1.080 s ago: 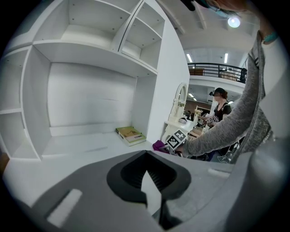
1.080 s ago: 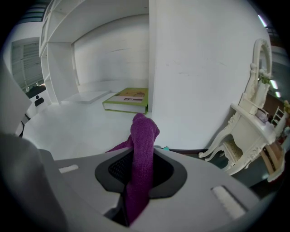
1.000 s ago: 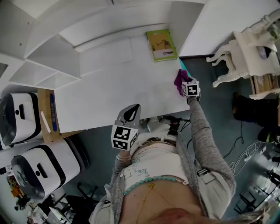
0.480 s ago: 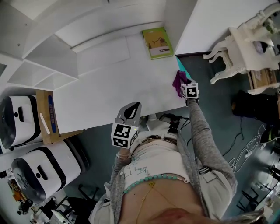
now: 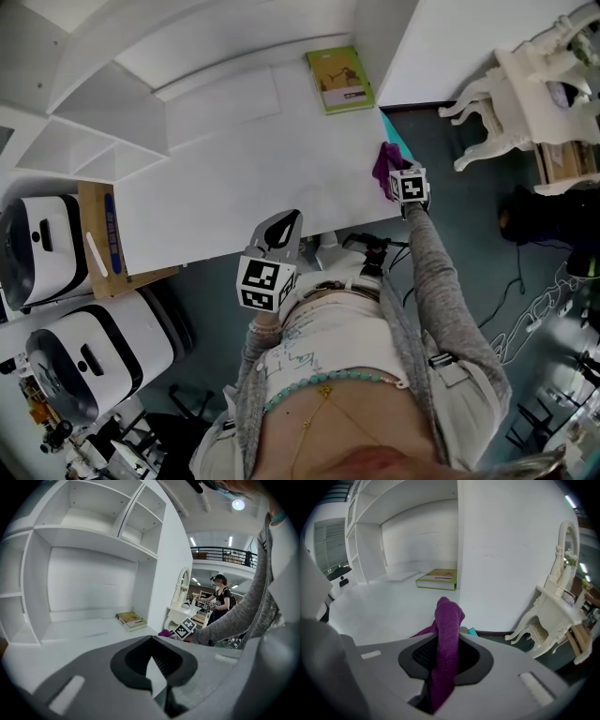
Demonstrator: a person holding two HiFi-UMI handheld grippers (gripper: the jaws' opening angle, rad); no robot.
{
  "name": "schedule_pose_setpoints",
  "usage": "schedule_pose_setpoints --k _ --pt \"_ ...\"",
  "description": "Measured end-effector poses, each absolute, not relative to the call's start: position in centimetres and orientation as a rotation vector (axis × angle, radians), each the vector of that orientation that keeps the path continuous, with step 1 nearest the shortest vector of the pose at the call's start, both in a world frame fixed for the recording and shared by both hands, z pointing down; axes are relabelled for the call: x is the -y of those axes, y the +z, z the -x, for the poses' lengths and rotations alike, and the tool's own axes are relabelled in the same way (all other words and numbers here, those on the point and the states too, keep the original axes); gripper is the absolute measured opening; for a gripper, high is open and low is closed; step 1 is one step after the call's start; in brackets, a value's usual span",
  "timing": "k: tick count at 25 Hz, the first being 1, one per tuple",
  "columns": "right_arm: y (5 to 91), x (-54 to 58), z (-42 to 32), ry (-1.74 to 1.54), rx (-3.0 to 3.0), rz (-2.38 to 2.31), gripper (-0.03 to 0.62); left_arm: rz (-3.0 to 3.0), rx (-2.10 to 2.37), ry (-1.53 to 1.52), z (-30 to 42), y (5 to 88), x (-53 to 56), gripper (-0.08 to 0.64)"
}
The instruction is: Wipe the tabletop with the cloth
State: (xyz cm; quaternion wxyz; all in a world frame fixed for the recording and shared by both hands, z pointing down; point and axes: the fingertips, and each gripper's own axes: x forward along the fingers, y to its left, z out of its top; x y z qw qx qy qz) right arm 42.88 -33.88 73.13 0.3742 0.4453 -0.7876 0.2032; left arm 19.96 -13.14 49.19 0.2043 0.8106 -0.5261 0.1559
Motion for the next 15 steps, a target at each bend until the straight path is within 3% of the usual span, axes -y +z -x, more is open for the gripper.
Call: schedule_pose_setpoints --k 15 --pt "73.0 32.9 -41.3 0.453 1.961 -1.097 0.091 -2.241 1.49 0.408 -18.4 49.5 12.0 0.0"
